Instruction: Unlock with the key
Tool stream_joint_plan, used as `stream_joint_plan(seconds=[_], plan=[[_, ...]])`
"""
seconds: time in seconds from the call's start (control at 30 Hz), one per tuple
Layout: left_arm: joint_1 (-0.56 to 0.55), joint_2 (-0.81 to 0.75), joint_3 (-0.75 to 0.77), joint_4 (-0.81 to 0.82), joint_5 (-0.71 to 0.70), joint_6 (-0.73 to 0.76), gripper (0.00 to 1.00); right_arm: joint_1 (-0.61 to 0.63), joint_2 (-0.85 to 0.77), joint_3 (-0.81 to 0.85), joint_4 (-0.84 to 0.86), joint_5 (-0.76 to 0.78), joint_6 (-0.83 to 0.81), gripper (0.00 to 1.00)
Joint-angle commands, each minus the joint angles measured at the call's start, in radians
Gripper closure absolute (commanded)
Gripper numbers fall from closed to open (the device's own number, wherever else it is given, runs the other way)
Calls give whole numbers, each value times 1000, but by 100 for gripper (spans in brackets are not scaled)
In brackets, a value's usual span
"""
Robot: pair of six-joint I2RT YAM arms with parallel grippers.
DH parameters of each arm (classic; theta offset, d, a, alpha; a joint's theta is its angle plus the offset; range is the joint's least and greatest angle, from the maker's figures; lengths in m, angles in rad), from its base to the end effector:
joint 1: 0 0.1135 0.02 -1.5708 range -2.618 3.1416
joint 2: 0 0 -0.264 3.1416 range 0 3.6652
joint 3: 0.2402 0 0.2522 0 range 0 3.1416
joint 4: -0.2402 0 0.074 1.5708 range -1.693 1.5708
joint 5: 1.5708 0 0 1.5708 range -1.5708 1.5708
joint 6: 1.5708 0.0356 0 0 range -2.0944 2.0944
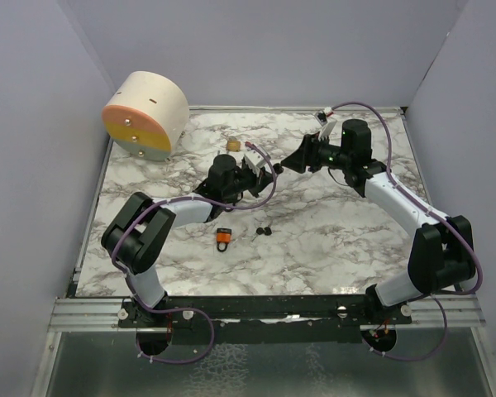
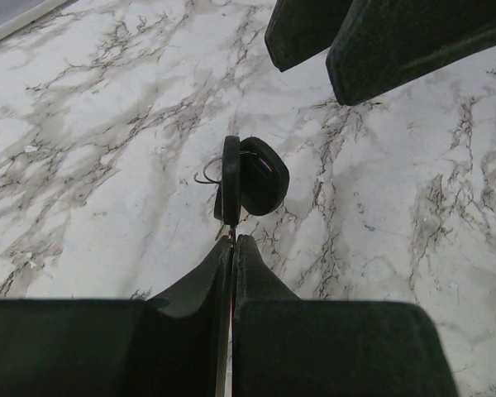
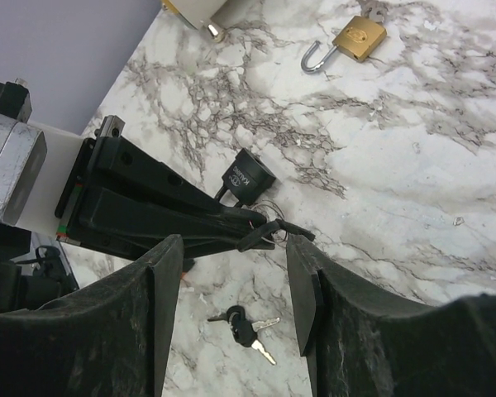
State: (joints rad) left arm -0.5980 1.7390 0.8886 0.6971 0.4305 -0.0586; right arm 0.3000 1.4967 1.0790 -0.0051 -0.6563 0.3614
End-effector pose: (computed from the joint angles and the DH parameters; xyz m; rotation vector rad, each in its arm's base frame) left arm 0.3024 -0.2240 0.2130 0.7851 1.6046 -0.8488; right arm 0.3202 0.1218 0.2903 -0.3811 2.0252 1.0706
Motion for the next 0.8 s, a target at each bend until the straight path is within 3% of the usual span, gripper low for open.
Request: stream_joint_plan(seconds=[0.0,0.47,0.77], plan=[[-3,-58,29,-12,-28,12,100,2,26,43,-54,-11,-1,47],[-15,-73,57,-46,-111,-3,100,4,52,32,-67,-47,39,57],[-56,-60,79,-79,-162,14,100,7,69,48,-64,-54,54,58]])
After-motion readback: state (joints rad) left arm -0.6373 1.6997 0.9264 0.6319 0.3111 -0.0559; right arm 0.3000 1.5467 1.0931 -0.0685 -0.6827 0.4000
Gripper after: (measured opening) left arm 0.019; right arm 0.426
